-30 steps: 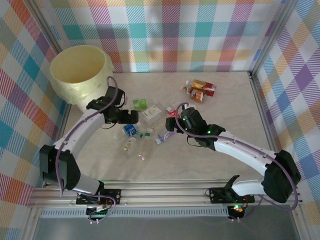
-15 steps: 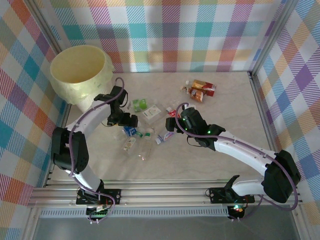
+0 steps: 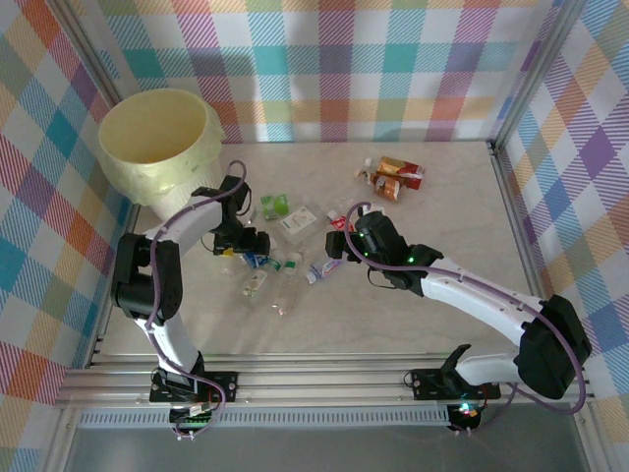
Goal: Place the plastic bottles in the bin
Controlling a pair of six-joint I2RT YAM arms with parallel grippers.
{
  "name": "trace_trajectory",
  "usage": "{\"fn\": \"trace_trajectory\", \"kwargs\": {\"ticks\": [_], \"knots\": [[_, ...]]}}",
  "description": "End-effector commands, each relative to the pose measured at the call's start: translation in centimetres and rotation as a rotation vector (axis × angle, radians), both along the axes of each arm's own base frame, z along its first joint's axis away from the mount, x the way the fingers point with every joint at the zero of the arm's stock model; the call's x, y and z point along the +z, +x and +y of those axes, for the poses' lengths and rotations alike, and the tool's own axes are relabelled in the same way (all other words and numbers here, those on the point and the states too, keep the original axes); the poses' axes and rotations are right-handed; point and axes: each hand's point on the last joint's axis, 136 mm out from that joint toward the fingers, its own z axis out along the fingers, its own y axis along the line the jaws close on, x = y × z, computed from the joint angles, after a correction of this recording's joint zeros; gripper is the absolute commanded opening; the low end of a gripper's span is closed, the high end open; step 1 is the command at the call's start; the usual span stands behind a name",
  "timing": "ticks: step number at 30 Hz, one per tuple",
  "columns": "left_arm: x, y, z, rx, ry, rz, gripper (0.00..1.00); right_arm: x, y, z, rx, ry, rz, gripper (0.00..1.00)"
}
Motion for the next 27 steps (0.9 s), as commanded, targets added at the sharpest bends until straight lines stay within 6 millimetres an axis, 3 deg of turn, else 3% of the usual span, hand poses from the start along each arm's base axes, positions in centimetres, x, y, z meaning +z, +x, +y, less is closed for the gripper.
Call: {"fn": "trace_trajectory", "kwargs": {"ticks": [1,13,21,27], "knots": [[-1.3,-0.4,1.5,0.108,0.015,0.040,0.89,1.3,-0.1,0.4,0.007,0.029,-0.015,1.00],[-1.1,0.5,3.1,0.287,0.043,0.007,0.89,1.0,-0.2,0.4,0.006,0.029,-0.004,1.00],[0.0,0.2,1.9,0.164,-0.013,-0.046,0.95,1.1,-0.2,0.4,0.007,0.025,-0.008,1.00],[-1.8,-0.6,2.3,0.134,0.028,0.008,0.93,1.0,0.1,0.9,0.007,0.033,0.002,1.00]]}}
